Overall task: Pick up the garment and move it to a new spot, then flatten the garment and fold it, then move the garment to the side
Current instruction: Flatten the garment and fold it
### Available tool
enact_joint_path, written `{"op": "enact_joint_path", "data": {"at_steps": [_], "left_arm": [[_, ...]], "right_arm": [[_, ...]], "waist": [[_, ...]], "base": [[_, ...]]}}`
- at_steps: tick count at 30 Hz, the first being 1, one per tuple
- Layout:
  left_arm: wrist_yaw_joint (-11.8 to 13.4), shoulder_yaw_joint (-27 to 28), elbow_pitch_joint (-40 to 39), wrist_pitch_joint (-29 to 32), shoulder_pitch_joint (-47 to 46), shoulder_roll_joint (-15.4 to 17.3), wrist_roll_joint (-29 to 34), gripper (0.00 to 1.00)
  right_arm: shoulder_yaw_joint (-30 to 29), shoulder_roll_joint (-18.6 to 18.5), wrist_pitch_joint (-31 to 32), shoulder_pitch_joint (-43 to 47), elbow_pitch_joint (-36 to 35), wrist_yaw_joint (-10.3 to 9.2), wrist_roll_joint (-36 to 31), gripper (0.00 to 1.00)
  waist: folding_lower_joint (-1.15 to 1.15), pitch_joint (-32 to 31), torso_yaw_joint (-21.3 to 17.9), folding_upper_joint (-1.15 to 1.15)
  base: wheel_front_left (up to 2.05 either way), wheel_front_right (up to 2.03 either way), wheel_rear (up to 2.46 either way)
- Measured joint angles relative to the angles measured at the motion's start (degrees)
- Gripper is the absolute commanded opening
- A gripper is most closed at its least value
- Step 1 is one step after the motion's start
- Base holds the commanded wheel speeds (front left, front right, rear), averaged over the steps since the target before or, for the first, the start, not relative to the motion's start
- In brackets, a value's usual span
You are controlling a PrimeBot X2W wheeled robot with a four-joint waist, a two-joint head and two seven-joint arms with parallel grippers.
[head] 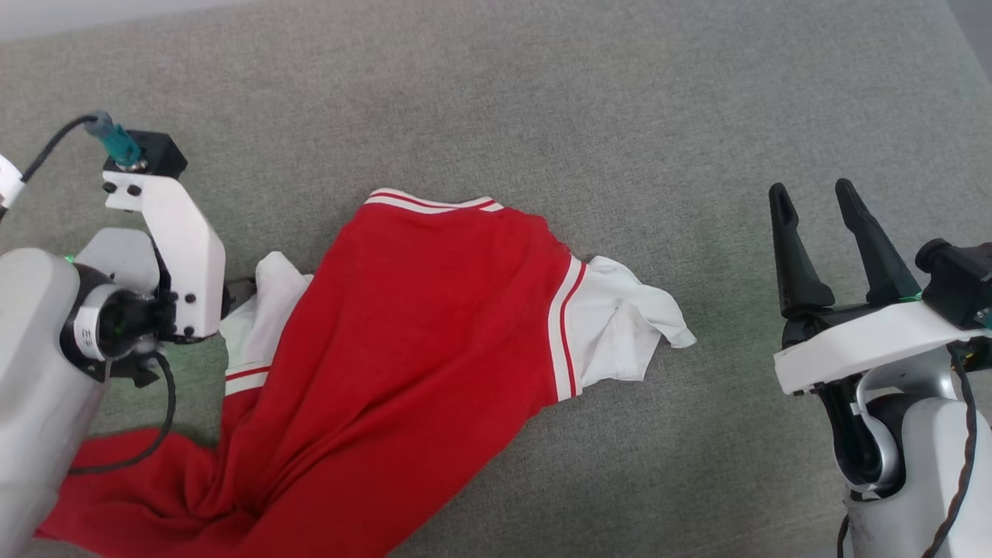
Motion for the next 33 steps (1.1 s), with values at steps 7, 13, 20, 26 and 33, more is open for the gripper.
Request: {"op": "enact_joint_path", "data": {"at_steps": [7,13,20,26,33], "left_arm": [[1.9,0.5,0.7,3.1,-2.0,-0.3,-1.1,1.00],[5.4,1.2,-1.9,8.0,-4.0,0.7,-2.1,1.00],[9.0,1.8,-9.0,13.1,-6.1,2.1,-2.7,1.00],[11.3,0.8,-16.1,17.2,-5.1,1.8,-4.6,1.00],[10.4,-2.1,-18.0,15.9,-3.5,2.1,-1.6,1.00]], "right_arm": [[-0.2,0.1,-0.2,-0.8,0.3,0.01,-0.1,1.00],[-0.5,0.1,-0.2,-0.8,0.5,0.01,-0.2,1.00],[-0.6,0.1,-0.2,-0.8,0.5,0.01,-0.2,1.00],[-0.6,0.2,-0.3,-0.8,0.7,0.01,0.0,1.00],[0.0,0.2,-0.6,-1.4,0.9,0.01,0.5,1.00]], "waist": [[0.00,1.0,0.3,0.00],[0.00,1.0,1.0,0.00],[0.00,1.0,1.3,0.00],[0.00,1.4,1.5,0.00],[0.00,2.5,1.2,0.00]], "base": [[0.00,0.00,0.00],[0.00,0.00,0.00],[0.00,0.00,0.00],[0.00,0.00,0.00],[0.00,0.00,0.00]]}}
